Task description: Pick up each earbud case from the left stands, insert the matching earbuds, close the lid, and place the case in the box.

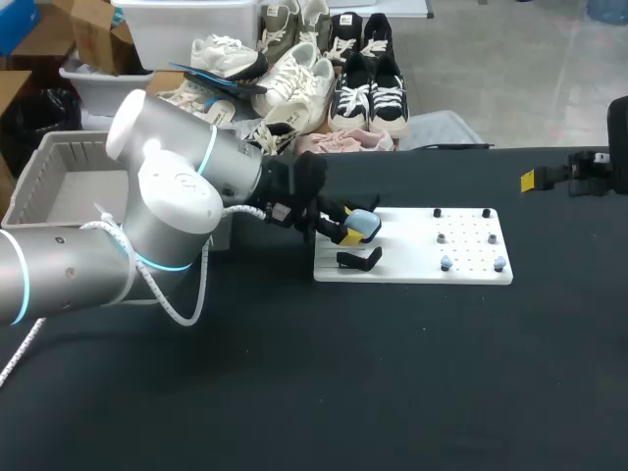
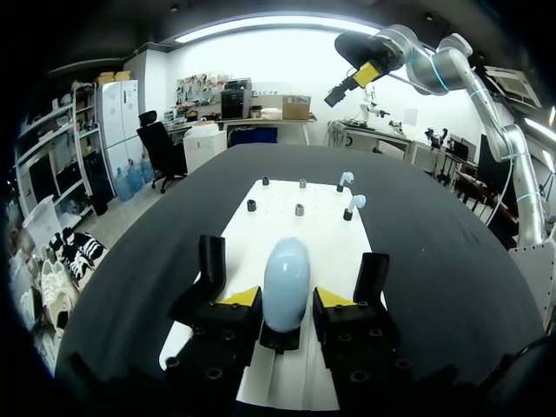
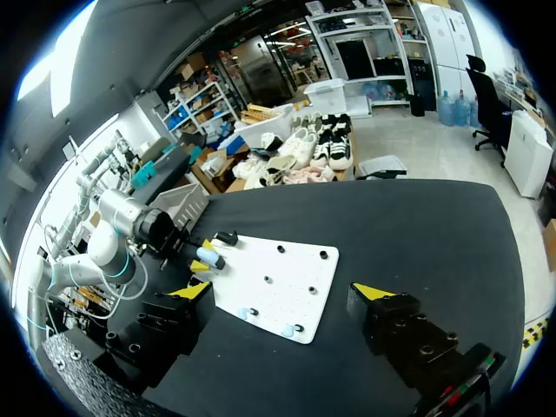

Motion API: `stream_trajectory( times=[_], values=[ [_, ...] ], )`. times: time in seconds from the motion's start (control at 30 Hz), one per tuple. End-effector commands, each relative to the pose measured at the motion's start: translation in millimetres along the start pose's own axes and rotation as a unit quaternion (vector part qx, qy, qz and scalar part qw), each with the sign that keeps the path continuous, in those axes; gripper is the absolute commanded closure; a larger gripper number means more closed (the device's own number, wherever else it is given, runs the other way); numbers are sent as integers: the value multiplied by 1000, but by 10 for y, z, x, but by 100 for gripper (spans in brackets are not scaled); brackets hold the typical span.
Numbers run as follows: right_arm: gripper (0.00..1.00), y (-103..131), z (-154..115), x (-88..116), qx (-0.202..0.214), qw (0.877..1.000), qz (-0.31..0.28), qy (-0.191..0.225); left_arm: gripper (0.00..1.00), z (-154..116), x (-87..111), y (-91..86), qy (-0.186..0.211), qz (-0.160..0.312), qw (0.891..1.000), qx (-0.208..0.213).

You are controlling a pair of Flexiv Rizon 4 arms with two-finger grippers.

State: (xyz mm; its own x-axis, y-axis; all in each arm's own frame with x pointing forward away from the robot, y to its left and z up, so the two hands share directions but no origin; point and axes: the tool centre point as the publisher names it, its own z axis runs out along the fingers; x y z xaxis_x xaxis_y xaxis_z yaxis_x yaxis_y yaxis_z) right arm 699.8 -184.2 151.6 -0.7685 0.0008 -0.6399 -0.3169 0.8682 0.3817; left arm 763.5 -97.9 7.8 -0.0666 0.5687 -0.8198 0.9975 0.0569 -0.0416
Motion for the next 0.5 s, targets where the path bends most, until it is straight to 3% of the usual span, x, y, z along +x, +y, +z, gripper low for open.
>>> stream_trajectory(
  times=[0.03,0.43,0.5],
  values=[
    [0,-10,3,5,-2,1000,-1,-1,61,18,3,26,0,1,1000,-1],
    [0,-10,3,5,-2,1000,-1,-1,67,25,0,41,0,1,1000,1],
    [0,-10,3,5,-2,1000,-1,-1,87,28,0,34,0,1,1000,2]
  ],
)
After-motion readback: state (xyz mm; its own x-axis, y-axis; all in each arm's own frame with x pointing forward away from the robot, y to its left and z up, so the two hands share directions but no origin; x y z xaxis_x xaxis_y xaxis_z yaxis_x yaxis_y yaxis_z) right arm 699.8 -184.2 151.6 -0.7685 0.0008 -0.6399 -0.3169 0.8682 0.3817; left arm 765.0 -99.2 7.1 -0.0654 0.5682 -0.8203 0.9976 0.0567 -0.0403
